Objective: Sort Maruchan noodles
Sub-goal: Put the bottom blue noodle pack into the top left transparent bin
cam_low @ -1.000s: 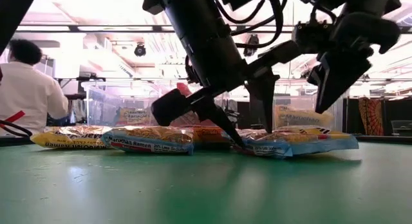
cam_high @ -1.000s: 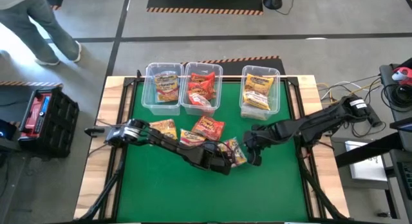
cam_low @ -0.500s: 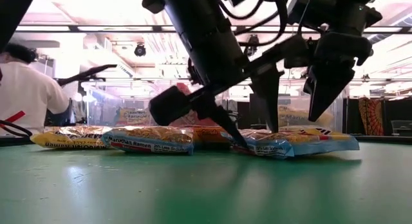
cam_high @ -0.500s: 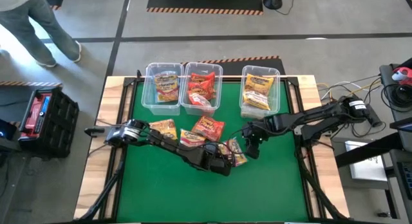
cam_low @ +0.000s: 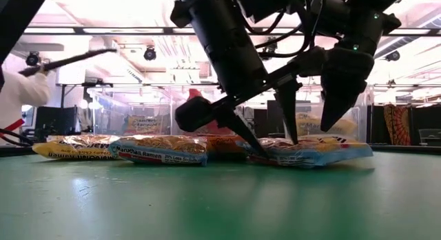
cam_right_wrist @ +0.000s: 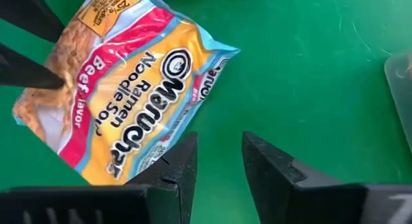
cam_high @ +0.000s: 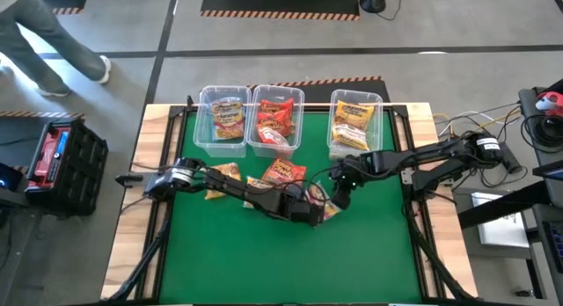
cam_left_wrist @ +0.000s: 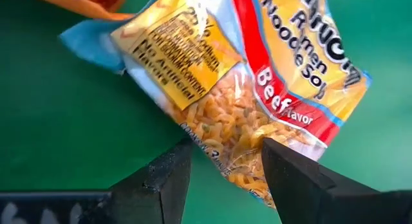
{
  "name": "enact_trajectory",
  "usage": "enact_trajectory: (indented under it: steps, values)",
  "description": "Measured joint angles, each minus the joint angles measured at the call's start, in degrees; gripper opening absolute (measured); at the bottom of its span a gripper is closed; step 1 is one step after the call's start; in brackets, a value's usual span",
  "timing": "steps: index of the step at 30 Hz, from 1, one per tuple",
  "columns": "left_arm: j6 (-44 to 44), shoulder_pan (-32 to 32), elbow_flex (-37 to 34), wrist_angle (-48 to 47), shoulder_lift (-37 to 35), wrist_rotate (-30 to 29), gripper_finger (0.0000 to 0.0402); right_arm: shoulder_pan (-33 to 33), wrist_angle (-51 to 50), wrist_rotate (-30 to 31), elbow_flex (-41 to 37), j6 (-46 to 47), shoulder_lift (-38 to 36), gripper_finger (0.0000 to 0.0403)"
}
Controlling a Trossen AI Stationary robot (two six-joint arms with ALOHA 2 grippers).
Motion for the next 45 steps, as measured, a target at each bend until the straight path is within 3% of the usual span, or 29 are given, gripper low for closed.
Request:
enact_trajectory:
  steps: [8, 11, 15, 25, 31, 45]
  values:
    - [0.26, 0.02, 0.08, -5.49, 0.01, 2.50, 0.0170, 0.00, 0.75, -0.55, 0.81, 2.67, 0.00, 0.0098]
    - [0.26, -0.01, 0.11, -6.26, 0.01, 2.70, 0.0170, -0.71, 0.78, -4.39, 0.94, 5.27, 0.03, 0.0104]
    - [0.26, -0.05, 0.11, -6.69, 0.01, 2.77, 0.0170, -2.52, 0.78, -12.85, 0.94, 7.45, 0.74, 0.0125]
    - [1.31, -0.30, -0.34, -7.73, 0.01, 2.79, 0.0170, -3.86, 1.01, -18.58, 0.92, 8.49, 5.06, 0.0211]
    - [1.07, -0.58, -1.26, -7.65, 0.01, 2.71, 0.0170, -3.87, 4.19, -20.06, 0.92, 9.31, 6.40, 0.0240]
    - [0.45, -1.14, -2.69, -7.22, -0.04, 2.70, 0.0170, -3.98, 11.07, -21.67, 0.80, 11.46, 5.73, 0.0242]
